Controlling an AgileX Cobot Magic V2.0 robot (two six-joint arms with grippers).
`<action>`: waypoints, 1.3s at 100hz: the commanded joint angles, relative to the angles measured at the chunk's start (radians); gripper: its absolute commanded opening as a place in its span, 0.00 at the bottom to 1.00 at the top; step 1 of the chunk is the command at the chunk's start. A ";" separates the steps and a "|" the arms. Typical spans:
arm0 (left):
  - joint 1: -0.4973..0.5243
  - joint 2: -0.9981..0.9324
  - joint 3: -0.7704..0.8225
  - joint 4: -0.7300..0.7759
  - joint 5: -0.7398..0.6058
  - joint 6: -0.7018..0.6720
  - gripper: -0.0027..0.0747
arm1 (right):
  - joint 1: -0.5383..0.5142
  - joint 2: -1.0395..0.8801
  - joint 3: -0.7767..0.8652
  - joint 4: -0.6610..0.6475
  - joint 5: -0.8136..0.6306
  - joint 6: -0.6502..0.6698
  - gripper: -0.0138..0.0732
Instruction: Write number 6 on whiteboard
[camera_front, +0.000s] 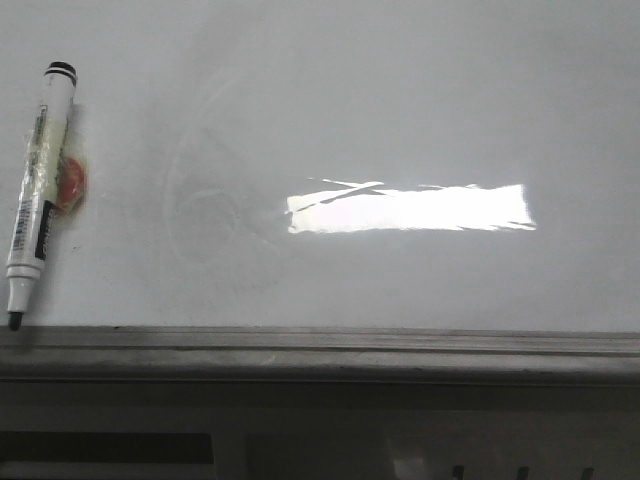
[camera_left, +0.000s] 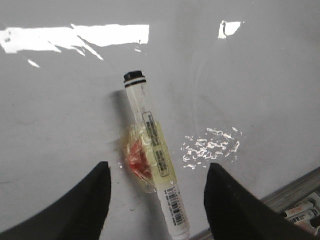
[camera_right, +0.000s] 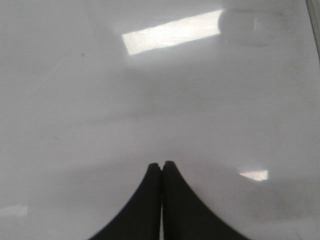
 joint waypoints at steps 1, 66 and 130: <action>-0.030 0.037 -0.029 -0.018 -0.085 0.000 0.55 | -0.001 0.015 -0.037 0.002 -0.082 -0.007 0.09; -0.083 0.305 -0.031 -0.068 -0.240 -0.004 0.59 | -0.001 0.015 -0.037 0.002 -0.097 -0.007 0.09; -0.083 0.393 -0.040 -0.072 -0.194 -0.004 0.01 | 0.277 0.110 -0.075 0.000 0.007 -0.007 0.09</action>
